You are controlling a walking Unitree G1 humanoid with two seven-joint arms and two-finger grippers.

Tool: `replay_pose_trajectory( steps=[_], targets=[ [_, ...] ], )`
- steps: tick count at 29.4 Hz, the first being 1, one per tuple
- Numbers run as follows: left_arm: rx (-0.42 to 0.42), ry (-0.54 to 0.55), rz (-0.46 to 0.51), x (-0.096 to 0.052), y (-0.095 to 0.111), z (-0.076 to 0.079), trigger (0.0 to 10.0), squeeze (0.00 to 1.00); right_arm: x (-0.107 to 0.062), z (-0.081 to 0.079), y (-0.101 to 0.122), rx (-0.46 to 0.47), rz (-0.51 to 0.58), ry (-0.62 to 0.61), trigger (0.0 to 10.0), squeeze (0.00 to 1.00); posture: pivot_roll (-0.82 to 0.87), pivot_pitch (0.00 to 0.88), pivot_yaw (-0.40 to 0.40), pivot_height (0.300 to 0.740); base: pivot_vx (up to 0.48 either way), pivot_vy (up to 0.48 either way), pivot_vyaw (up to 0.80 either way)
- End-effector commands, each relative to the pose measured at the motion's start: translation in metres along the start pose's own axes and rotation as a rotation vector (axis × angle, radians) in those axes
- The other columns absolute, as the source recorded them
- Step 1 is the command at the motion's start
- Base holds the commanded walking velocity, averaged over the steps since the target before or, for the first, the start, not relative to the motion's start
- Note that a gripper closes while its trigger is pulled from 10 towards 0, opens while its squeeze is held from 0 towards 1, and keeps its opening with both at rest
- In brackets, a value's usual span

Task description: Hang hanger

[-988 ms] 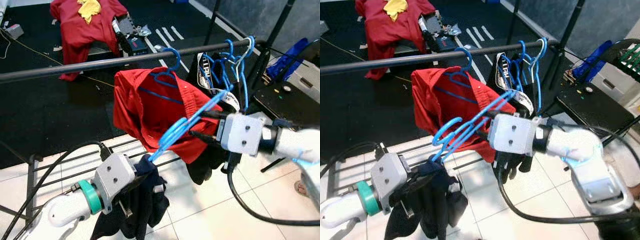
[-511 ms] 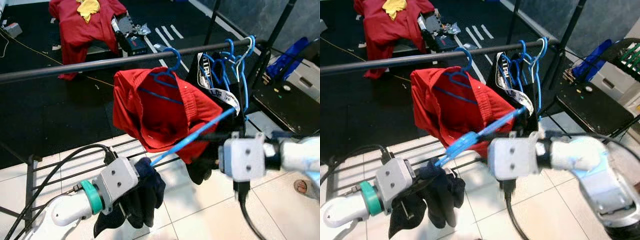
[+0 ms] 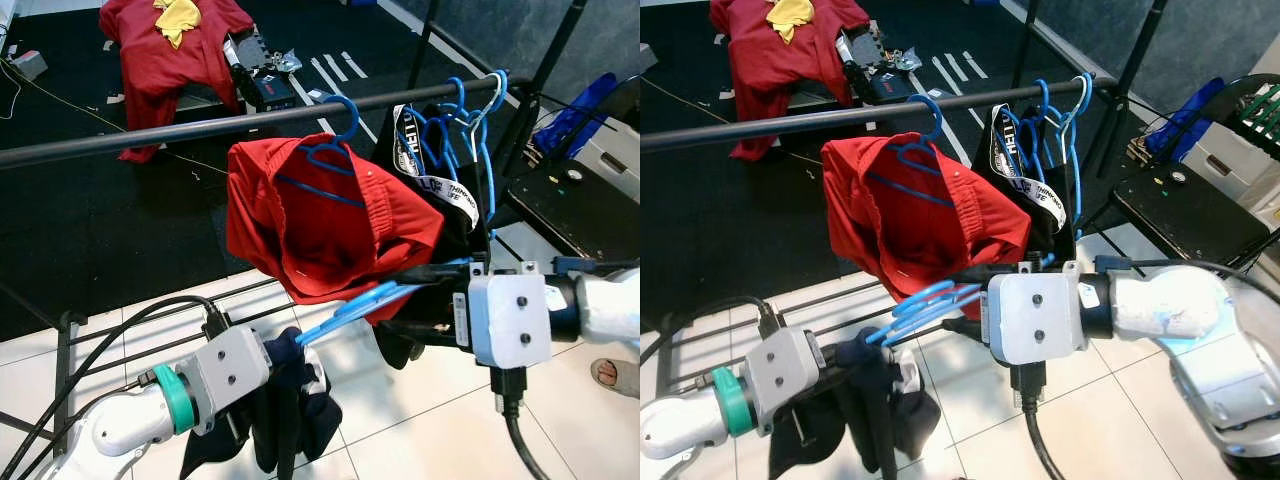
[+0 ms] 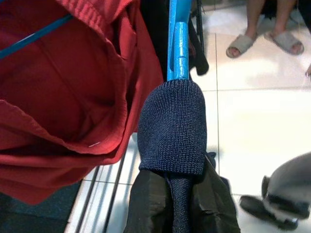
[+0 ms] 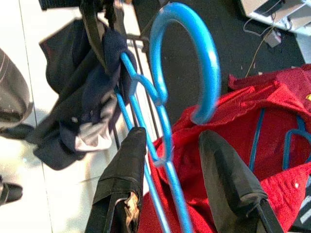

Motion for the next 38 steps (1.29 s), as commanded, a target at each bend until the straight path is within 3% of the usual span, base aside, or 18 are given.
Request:
replay_pose_trajectory(
  steps=[1,3,5,9,13,14,15,17,19,21,25,34,35,37,38],
  targets=[
    [0.047,-0.031,-0.006,-0.001,-0.003,0.006,0.0,0.0,0.0,-0.005,0.001,-0.006,0.0,0.042,10.0,0.0,-0.09,0.129,0.058,0.74,0.0,0.0,0.0],
    [0.047,-0.031,-0.006,-0.001,-0.003,0.006,0.0,0.0,0.0,-0.005,0.001,-0.006,0.0,0.042,10.0,0.0,-0.09,0.129,0.058,0.74,0.0,0.0,0.0],
    [0.125,-0.052,-0.035,-0.001,-0.01,0.009,0.0,0.0,0.001,-0.02,-0.007,0.042,-0.014,0.132,10.0,0.0,-0.09,0.129,0.048,0.74,0.0,0.0,0.0],
    [0.162,-0.072,-0.044,-0.002,-0.013,0.012,0.0,0.0,0.006,-0.028,-0.016,0.079,-0.021,0.164,10.0,0.0,-0.09,0.13,0.046,0.74,0.0,0.0,0.0],
    [0.196,-0.099,-0.055,-0.005,-0.017,0.018,0.0,0.0,0.026,-0.036,-0.035,0.141,-0.01,0.143,10.0,0.0,-0.08,0.131,0.041,0.74,0.0,0.0,0.0],
    [0.203,-0.108,-0.06,-0.007,-0.019,0.02,0.0,0.0,0.038,-0.042,-0.046,0.157,-0.007,0.127,10.0,0.0,-0.07,0.131,0.041,0.74,0.0,0.0,0.0],
    [0.203,-0.108,-0.06,-0.007,-0.019,0.02,0.0,0.0,0.038,-0.042,-0.046,0.157,-0.007,0.127,10.0,0.0,-0.07,0.131,0.041,0.74,0.0,0.0,0.0],
    [0.208,-0.114,-0.067,-0.009,-0.022,0.021,0.0,0.0,0.058,-0.058,-0.064,0.169,-0.018,0.139,10.0,0.0,-0.06,0.132,0.04,0.74,0.0,0.0,0.0],
    [0.208,-0.114,-0.067,-0.009,-0.022,0.021,0.0,0.0,0.058,-0.058,-0.064,0.169,-0.018,0.139,10.0,0.0,-0.06,0.132,0.04,0.74,0.0,0.0,0.0],
    [0.228,-0.129,-0.067,-0.01,-0.024,0.02,0.0,0.0,0.07,-0.064,-0.075,0.126,-0.038,0.144,10.0,0.0,-0.05,0.136,0.043,0.74,0.0,0.0,0.0],
    [0.259,-0.149,-0.066,-0.012,-0.026,0.02,0.0,0.0,0.08,-0.063,-0.079,0.106,-0.032,0.135,10.0,0.0,-0.04,0.139,0.043,0.74,0.0,0.0,0.0],
    [0.296,-0.157,-0.056,-0.012,-0.026,0.018,0.0,0.0,0.105,-0.063,-0.072,0.118,0.054,0.087,10.0,0.0,-0.03,0.143,0.04,0.74,0.0,0.0,0.0],
    [0.296,-0.156,-0.053,-0.011,-0.026,0.018,0.0,0.0,0.107,-0.063,-0.073,0.125,0.062,0.084,4.4,0.0,-0.03,0.143,0.038,0.74,0.0,0.0,0.0],
    [0.296,-0.156,-0.051,-0.011,-0.025,0.018,0.0,0.0,0.108,-0.064,-0.073,0.131,0.066,0.084,4.4,0.0,-0.03,0.143,0.038,0.74,0.0,0.0,0.0],
    [0.295,-0.154,-0.049,-0.01,-0.025,0.018,0.0,0.0,0.109,-0.066,-0.073,0.148,0.073,0.085,4.0,0.0,-0.03,0.143,0.037,0.74,0.0,0.0,0.0]
  ],
)
Point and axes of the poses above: a point about 5 cm out from each wrist's last joint towards the gripper, its own x axis pointing out of the wrist towards the gripper, its own y axis along the axis of the wrist's last joint, z = x × y, the point moved 6 cm from there along x, pointing out of the wrist towards the gripper, and after that the axes turned 9 degrees about x, right-handed, at the moved point
